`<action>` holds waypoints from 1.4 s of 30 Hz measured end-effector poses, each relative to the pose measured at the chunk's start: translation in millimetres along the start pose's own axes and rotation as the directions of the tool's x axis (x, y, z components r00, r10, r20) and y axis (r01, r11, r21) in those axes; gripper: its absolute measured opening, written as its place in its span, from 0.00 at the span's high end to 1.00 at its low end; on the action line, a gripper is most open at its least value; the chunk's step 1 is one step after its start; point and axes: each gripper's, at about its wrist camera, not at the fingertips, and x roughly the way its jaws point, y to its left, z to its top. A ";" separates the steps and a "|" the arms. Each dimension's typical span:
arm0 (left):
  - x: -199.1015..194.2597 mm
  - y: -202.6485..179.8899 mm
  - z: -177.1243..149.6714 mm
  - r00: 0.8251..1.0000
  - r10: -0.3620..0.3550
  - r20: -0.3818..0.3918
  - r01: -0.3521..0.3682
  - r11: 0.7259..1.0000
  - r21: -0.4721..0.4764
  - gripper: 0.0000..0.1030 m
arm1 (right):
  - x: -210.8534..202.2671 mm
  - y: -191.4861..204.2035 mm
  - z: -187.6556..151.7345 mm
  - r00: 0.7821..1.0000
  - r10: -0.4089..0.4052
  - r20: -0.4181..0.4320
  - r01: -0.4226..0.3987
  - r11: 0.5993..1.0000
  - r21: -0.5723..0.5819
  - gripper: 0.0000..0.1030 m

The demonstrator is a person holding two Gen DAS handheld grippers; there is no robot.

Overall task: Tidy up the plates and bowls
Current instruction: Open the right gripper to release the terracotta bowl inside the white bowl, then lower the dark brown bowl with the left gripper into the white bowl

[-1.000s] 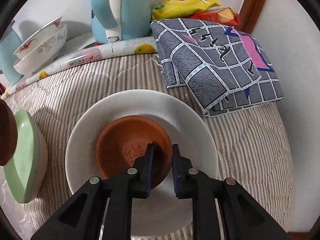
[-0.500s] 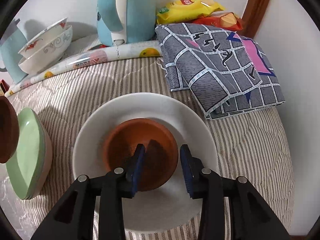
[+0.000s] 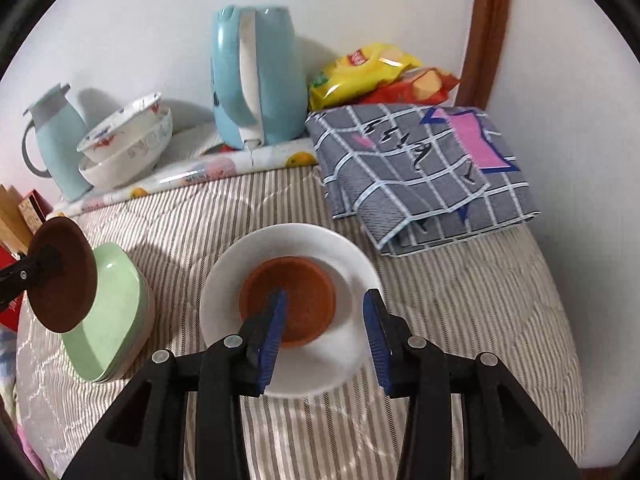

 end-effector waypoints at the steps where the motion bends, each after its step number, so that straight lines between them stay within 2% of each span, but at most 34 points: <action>1: -1.7 -2.8 -1.0 1.000 0.000 0.001 0.000 1.000 0.001 0.91 | -3.1 -1.9 -1.2 1.000 -0.001 0.005 0.001 1.000 0.002 0.61; 12: -17.9 -37.0 -10.8 1.000 -0.020 0.010 0.019 1.000 0.019 0.91 | -39.3 -43.5 -23.4 0.999 -0.019 0.039 0.016 0.998 0.066 0.59; 27: -14.9 -74.5 -25.2 0.999 -0.048 -0.014 0.048 0.998 0.028 0.91 | -69.3 -83.5 -50.9 0.998 -0.036 0.047 0.030 0.993 0.111 0.58; 42: 24.8 -89.6 -17.0 0.998 -0.048 -0.049 0.051 0.997 0.052 0.91 | -60.6 -105.0 -51.1 0.998 -0.017 0.066 0.007 0.988 0.157 0.58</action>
